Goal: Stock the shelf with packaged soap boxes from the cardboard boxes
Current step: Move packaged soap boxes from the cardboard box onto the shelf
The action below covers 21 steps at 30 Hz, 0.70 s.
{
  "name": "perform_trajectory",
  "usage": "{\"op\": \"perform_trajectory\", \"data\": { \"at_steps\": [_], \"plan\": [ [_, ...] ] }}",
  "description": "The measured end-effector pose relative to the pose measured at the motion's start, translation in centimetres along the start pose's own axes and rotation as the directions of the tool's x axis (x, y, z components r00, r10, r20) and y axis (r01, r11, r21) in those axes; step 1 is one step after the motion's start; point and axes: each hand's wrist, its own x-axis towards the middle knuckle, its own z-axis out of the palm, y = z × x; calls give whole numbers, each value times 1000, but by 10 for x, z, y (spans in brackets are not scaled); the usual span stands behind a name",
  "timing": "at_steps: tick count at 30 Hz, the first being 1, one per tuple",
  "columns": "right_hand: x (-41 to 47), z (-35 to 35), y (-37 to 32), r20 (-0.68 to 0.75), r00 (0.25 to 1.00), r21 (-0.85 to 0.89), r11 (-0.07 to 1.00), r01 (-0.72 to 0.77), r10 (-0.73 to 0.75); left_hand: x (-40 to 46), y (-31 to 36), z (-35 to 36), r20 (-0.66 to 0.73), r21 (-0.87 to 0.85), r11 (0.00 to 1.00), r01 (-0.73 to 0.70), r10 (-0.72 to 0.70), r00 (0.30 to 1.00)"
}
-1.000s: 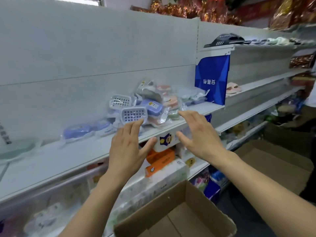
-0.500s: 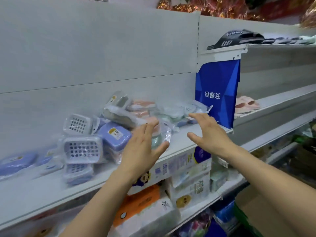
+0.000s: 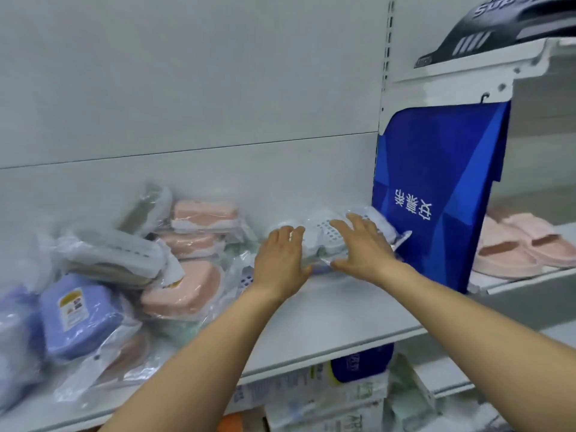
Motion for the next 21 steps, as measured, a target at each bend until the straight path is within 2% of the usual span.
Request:
{"op": "perform_trajectory", "data": {
  "at_steps": [5,7,9,14,21],
  "plan": [
    [30,24,15,96,994,-135,989,57,-44,23,-6,20,73,194,980,52,-67,995],
    [36,26,17,54,995,-193,976,98,-89,27,-6,19,84,258,965,54,-78,993],
    [38,25,20,11,992,-212,969,127,-128,29,-6,19,76,253,966,53,-75,994],
    [26,14,23,-107,982,-101,985,142,-153,23,0,1,-11,77,992,104,-103,995],
    [-24,-28,-2,-327,944,219,968,124,-47,-33,20,-62,-229,-225,968,112,-165,959]
  ]
}}
